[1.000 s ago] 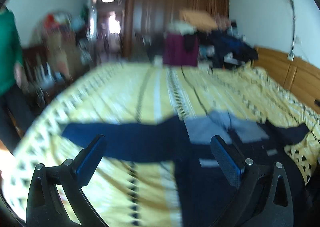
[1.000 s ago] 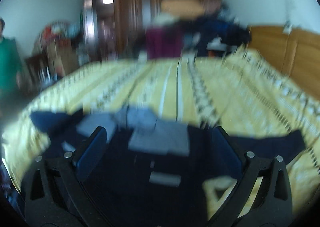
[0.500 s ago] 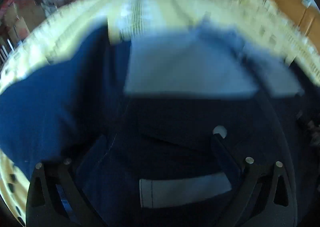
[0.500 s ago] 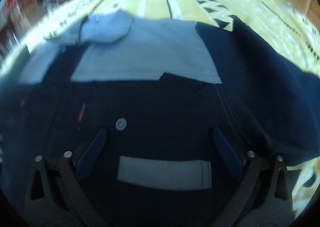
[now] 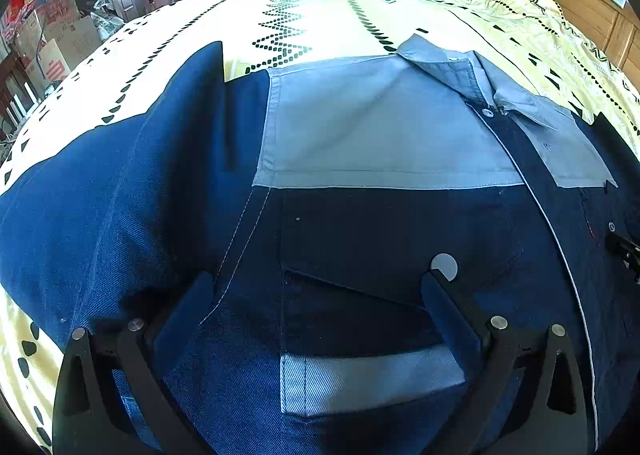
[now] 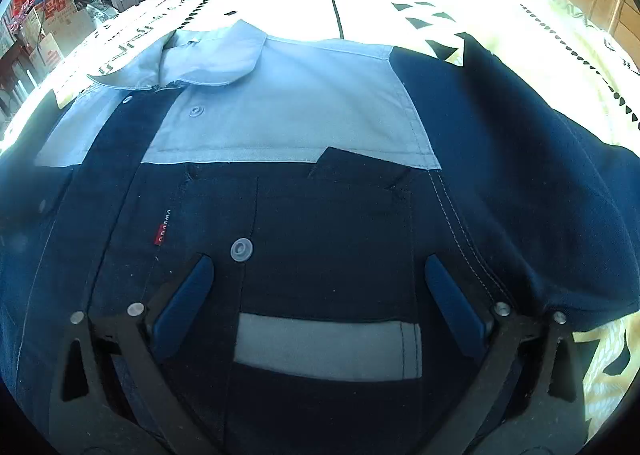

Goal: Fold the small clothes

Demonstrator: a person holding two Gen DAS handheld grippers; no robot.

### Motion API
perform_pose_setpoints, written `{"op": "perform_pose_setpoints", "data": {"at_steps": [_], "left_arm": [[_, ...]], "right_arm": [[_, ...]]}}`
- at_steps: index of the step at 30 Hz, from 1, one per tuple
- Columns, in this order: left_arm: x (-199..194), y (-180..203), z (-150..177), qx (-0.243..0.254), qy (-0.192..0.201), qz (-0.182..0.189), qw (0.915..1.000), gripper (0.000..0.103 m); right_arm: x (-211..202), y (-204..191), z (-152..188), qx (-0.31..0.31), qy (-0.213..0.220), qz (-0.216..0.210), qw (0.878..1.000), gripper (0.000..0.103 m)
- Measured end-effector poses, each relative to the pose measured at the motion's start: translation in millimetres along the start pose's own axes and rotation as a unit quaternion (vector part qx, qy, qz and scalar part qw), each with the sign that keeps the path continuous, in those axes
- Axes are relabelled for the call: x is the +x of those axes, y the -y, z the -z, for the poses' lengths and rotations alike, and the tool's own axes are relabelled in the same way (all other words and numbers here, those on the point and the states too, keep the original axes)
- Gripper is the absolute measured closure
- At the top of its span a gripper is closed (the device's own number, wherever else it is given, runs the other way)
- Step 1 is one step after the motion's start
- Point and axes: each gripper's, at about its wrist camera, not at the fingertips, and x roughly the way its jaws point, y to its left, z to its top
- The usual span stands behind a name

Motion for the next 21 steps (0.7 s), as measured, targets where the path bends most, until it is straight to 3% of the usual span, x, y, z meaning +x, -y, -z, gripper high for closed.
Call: {"op": "perform_pose_setpoints", "data": {"at_steps": [21], "left_arm": [[1.4,2.7,0.1,0.0,0.0,0.0,1.0,0.0]], "right_arm": [[1.7,-0.2,-0.6,0.001,-0.003,0.0,1.0,0.0]]}}
